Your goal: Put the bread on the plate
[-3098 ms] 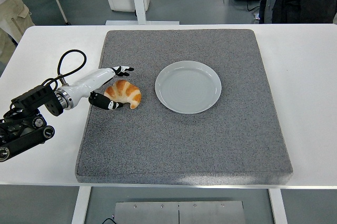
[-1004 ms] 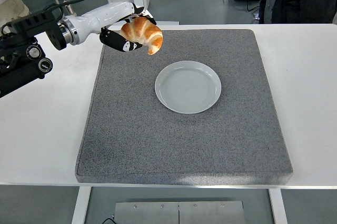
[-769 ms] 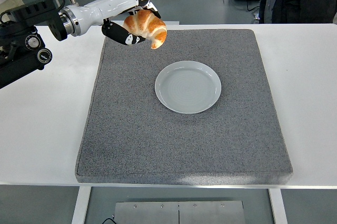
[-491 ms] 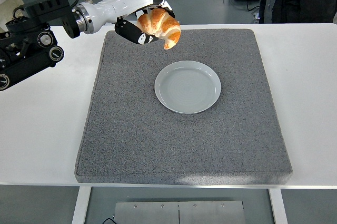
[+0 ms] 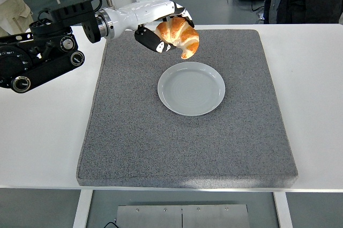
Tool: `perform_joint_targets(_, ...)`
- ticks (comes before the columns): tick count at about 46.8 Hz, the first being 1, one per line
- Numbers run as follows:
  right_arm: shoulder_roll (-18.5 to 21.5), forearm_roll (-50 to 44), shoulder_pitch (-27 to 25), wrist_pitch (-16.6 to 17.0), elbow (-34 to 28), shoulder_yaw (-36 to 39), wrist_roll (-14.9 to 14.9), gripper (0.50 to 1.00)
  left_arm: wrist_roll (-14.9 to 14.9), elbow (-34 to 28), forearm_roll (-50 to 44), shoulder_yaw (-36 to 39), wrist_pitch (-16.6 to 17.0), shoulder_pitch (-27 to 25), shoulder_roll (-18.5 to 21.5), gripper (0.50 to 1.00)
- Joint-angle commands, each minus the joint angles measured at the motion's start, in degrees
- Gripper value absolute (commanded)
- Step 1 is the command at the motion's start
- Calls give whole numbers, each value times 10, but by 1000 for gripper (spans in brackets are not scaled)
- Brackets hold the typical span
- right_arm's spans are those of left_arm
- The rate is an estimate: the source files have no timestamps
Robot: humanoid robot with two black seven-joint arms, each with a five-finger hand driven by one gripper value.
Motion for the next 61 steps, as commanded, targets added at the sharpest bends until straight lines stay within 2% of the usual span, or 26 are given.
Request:
perform_joint_targets(1,0,0,0,0,0,0,0,1000,0,12,1,5,0,-1,-15,500)
perform_joint_targets(25,0,0,0,0,0,0,0,1000,-1,93,6,41,7,5,-131,500)
perform_joint_targets(29,0,0,0,0,0,0,0,1000,-4,112,10,47,8,7,-142,500)
perform_joint_targets(43,0,0,0,0,0,0,0,1000,-10,155,11,105,44,9,-181,500)
perform_joint_targets(61,0,0,0,0,0,0,0,1000,-23,198,10,143,75,38,-208,500)
